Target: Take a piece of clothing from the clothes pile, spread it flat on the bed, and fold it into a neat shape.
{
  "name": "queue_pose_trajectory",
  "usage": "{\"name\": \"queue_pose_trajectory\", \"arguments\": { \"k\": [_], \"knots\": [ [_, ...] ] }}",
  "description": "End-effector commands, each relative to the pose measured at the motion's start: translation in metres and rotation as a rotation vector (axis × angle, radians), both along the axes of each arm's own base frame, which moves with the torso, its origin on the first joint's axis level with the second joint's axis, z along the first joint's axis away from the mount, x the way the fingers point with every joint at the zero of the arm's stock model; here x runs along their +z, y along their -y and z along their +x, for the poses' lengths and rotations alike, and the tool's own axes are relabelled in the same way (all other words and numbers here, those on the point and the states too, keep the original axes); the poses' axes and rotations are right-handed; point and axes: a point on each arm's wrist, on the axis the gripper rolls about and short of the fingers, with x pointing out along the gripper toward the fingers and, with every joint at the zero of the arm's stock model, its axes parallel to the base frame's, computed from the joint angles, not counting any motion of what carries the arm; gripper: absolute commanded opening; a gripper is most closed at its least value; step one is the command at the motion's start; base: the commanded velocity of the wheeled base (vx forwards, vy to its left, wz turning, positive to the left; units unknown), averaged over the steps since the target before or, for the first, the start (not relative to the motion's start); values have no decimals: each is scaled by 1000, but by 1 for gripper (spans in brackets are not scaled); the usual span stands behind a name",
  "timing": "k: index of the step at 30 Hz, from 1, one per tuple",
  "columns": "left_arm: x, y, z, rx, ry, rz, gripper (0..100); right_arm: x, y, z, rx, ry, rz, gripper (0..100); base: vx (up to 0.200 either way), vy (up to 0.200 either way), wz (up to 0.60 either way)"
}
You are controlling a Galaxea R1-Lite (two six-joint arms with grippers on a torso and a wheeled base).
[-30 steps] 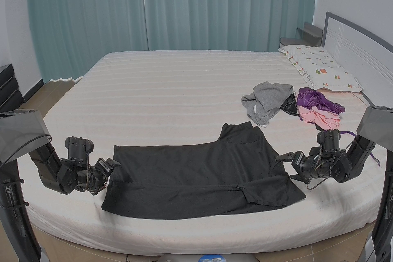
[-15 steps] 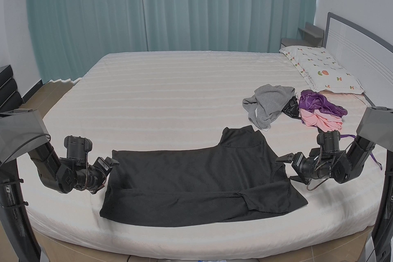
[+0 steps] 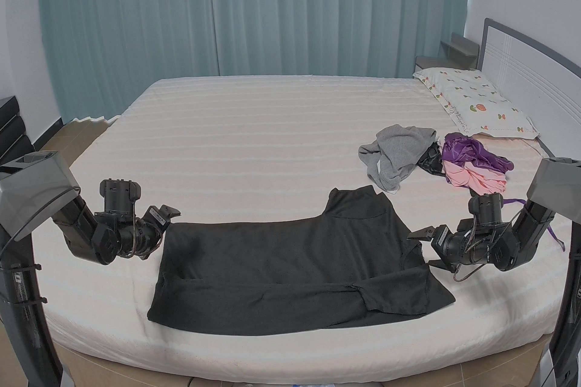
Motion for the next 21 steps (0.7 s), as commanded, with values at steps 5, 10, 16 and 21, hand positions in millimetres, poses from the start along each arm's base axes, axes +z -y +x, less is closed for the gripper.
{"name": "queue_pose_trajectory", "arguments": {
  "k": [5,10,16,21],
  "knots": [
    [-31,-7,77,-44,74,83,100,-3,-5,-4,19,-8,-10,100,0,0,0],
    [-29,-18,103,-51,39,117,100,-4,-5,-4,20,-9,-11,100,0,0,0],
    [-48,-27,108,-71,13,159,100,-4,-5,-5,22,-6,-13,100,0,0,0],
    [-52,-26,109,-74,9,158,100,-4,-5,-5,22,-7,-13,100,0,0,0]
  ]
}}
